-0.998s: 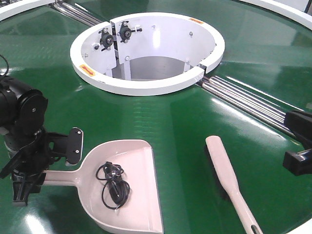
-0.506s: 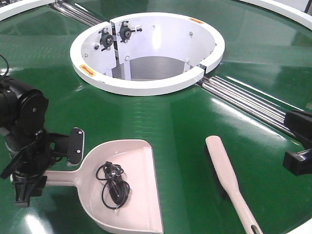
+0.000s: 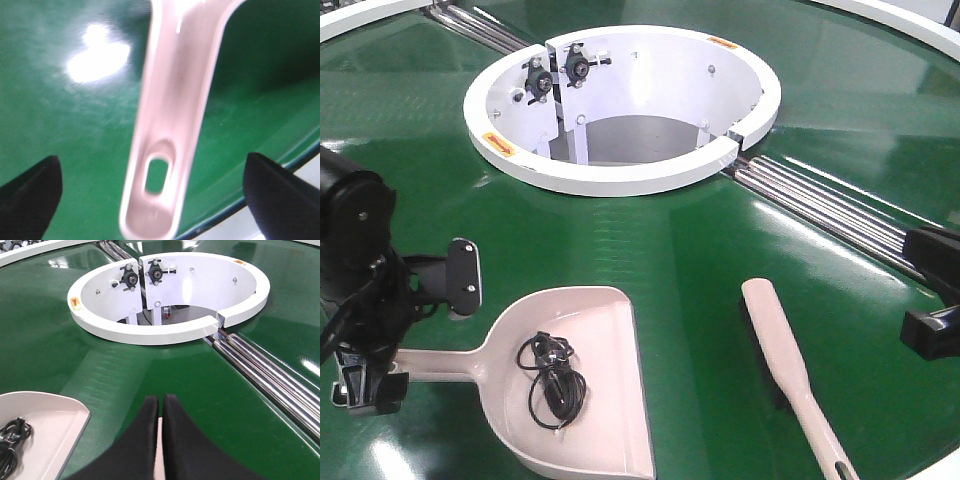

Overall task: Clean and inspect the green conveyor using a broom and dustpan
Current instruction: 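Set the dustpan down, open the left gripper and withdraw it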

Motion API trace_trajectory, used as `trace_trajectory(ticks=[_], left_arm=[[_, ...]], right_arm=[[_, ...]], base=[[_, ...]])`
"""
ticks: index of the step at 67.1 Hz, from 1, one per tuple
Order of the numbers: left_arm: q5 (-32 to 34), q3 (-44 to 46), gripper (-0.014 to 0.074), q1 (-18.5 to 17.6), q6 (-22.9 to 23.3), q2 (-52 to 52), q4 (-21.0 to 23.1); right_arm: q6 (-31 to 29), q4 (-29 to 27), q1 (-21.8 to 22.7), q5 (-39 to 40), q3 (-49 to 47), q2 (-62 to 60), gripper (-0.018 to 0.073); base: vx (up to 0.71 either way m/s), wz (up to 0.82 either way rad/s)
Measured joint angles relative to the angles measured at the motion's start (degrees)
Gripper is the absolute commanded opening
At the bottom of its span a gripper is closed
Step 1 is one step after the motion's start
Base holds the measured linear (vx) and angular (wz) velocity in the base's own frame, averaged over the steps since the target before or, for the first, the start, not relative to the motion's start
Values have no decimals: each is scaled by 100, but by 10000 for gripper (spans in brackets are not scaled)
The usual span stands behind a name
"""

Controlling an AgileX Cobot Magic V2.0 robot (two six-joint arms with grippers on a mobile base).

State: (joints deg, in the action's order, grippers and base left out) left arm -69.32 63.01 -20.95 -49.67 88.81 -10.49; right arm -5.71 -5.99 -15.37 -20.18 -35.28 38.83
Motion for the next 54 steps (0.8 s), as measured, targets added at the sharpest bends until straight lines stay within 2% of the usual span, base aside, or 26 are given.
trace_trajectory(ticks=[17, 26, 30, 36, 41, 47, 54], left_arm=[[75, 0, 476, 0, 31, -1081, -98], [378, 45, 333, 0, 73, -1830, -262], [687, 201, 244, 0, 263, -2092, -301], [1408, 528, 102, 0, 1050, -2411, -295], [2039, 807, -18, 0, 2151, -2646, -252], [2673, 973, -25, 0, 3298, -2951, -246], [3142, 934, -24, 0, 4029, -3347, -200]], right_arm=[[0, 0, 0, 2, 0, 0, -10], [0, 0, 0, 7, 0, 0, -10], [0, 0, 0, 7, 0, 0, -10], [0, 0, 0, 24, 0, -29, -10], [31, -4, 0, 74, 0, -150, -8], [58, -6, 0, 242, 0, -406, -5], [50, -6, 0, 467, 0, -843, -6]], base=[[0, 0], [0, 0], [0, 0], [0, 0], [0, 0], [0, 0], [0, 0]])
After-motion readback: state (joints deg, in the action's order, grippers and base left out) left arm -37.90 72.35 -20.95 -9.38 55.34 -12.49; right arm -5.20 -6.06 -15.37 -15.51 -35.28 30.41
